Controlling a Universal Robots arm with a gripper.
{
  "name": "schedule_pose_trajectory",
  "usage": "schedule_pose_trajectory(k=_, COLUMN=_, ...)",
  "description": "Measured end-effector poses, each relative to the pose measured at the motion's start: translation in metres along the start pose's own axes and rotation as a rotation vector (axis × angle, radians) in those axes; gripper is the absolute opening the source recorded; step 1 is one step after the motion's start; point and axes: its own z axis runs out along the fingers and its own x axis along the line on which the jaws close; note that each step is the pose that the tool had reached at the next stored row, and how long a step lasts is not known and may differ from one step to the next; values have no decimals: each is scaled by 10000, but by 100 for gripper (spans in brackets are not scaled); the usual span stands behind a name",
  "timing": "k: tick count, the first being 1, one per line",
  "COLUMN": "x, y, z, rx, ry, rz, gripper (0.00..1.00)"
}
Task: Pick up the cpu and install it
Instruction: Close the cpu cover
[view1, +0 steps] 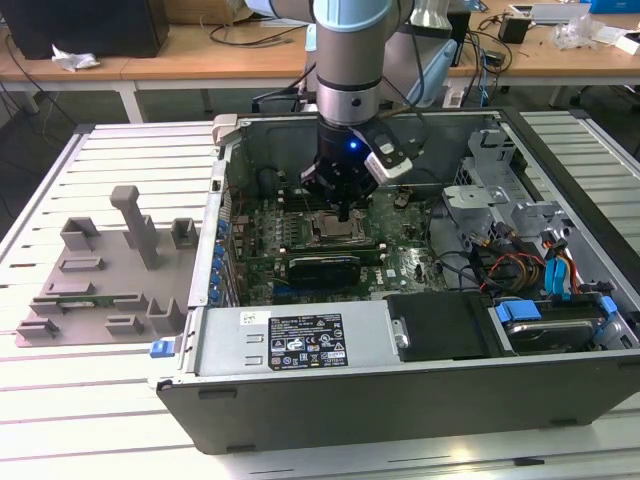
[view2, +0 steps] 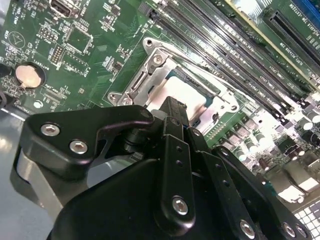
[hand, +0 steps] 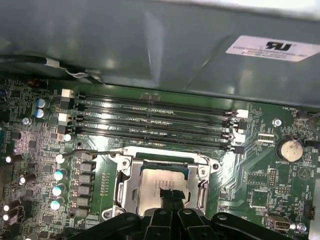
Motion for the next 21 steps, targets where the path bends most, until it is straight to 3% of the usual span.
schedule_pose_trajectory(k=5, x=72, y=-23, z=27, rx=-1, ry=0, rz=0, gripper=11)
schedule_pose_trajectory(k=12, x=261, y=-2, z=39, rx=-2, ry=-1, rz=0, gripper=11)
schedule_pose_trajectory(k=21, x=328, y=20, z=109, rx=-2, ry=-1, rz=0, gripper=11)
